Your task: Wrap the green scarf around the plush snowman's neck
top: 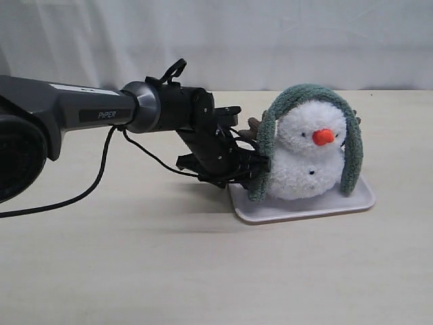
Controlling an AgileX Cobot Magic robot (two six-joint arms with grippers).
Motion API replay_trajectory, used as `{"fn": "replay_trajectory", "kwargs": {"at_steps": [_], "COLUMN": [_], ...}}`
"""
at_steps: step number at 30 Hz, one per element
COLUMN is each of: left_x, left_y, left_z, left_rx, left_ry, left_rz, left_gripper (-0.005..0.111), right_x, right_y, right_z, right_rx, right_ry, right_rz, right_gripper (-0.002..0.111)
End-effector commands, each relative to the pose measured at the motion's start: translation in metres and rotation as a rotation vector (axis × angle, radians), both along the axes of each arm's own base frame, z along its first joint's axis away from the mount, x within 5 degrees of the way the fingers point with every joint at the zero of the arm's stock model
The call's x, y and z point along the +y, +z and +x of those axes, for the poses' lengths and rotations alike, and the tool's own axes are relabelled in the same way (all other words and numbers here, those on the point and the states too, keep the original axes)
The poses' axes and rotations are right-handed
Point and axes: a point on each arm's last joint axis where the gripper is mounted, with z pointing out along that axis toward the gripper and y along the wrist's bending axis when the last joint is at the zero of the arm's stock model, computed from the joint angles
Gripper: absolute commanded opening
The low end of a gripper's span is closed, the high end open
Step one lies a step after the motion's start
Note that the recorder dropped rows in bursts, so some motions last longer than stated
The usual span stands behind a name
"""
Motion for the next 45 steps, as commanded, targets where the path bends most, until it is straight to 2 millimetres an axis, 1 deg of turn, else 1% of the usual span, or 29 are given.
{"fn": "replay_trajectory", "kwargs": {"at_steps": [1, 4, 8, 12, 14, 23, 26, 32, 36, 39, 45], "left_x": [0.016, 0.023, 0.034, 0.039, 0.045, 0.080, 0.083, 0.083, 0.084, 0.084, 0.082], "left_y": [-0.010, -0.012, -0.014, -0.015, -0.015, -0.011, -0.006, 0.002, 0.012, 0.023, 0.055], "left_z": [0.000, 0.000, 0.002, 0.002, 0.004, 0.020, 0.023, 0.023, 0.023, 0.022, 0.020], "left_rx": [0.073, 0.096, 0.076, 0.072, 0.073, 0.119, 0.108, 0.094, 0.083, 0.062, 0.015], "left_ry": [-0.011, -0.022, -0.017, -0.036, -0.043, 0.012, 0.008, -0.010, -0.010, -0.027, -0.028], "left_rz": [0.116, 0.156, 0.288, 0.343, 0.378, 0.412, 0.405, 0.401, 0.395, 0.381, 0.322], "left_gripper": [0.050, 0.050, 0.050, 0.050, 0.050, 0.050, 0.050, 0.050, 0.050, 0.050, 0.050], "right_x": [0.000, 0.000, 0.000, 0.000, 0.000, 0.000, 0.000, 0.000, 0.000, 0.000, 0.000], "right_y": [-0.001, -0.001, -0.001, -0.001, -0.001, -0.001, -0.001, -0.001, -0.001, -0.001, -0.001], "right_z": [0.000, 0.000, 0.000, 0.000, 0.000, 0.000, 0.000, 0.000, 0.000, 0.000, 0.000], "right_rx": [0.002, 0.004, 0.006, 0.006, 0.006, 0.006, 0.006, 0.006, 0.006, 0.006, 0.006], "right_ry": [0.000, 0.000, 0.001, 0.001, 0.001, 0.001, 0.001, 0.001, 0.001, 0.001, 0.001], "right_rz": [0.002, 0.002, 0.002, 0.002, 0.002, 0.002, 0.002, 0.002, 0.002, -0.002, -0.002], "right_gripper": [0.033, 0.033, 0.033, 0.033, 0.033, 0.033, 0.033, 0.033, 0.033, 0.033, 0.033]}}
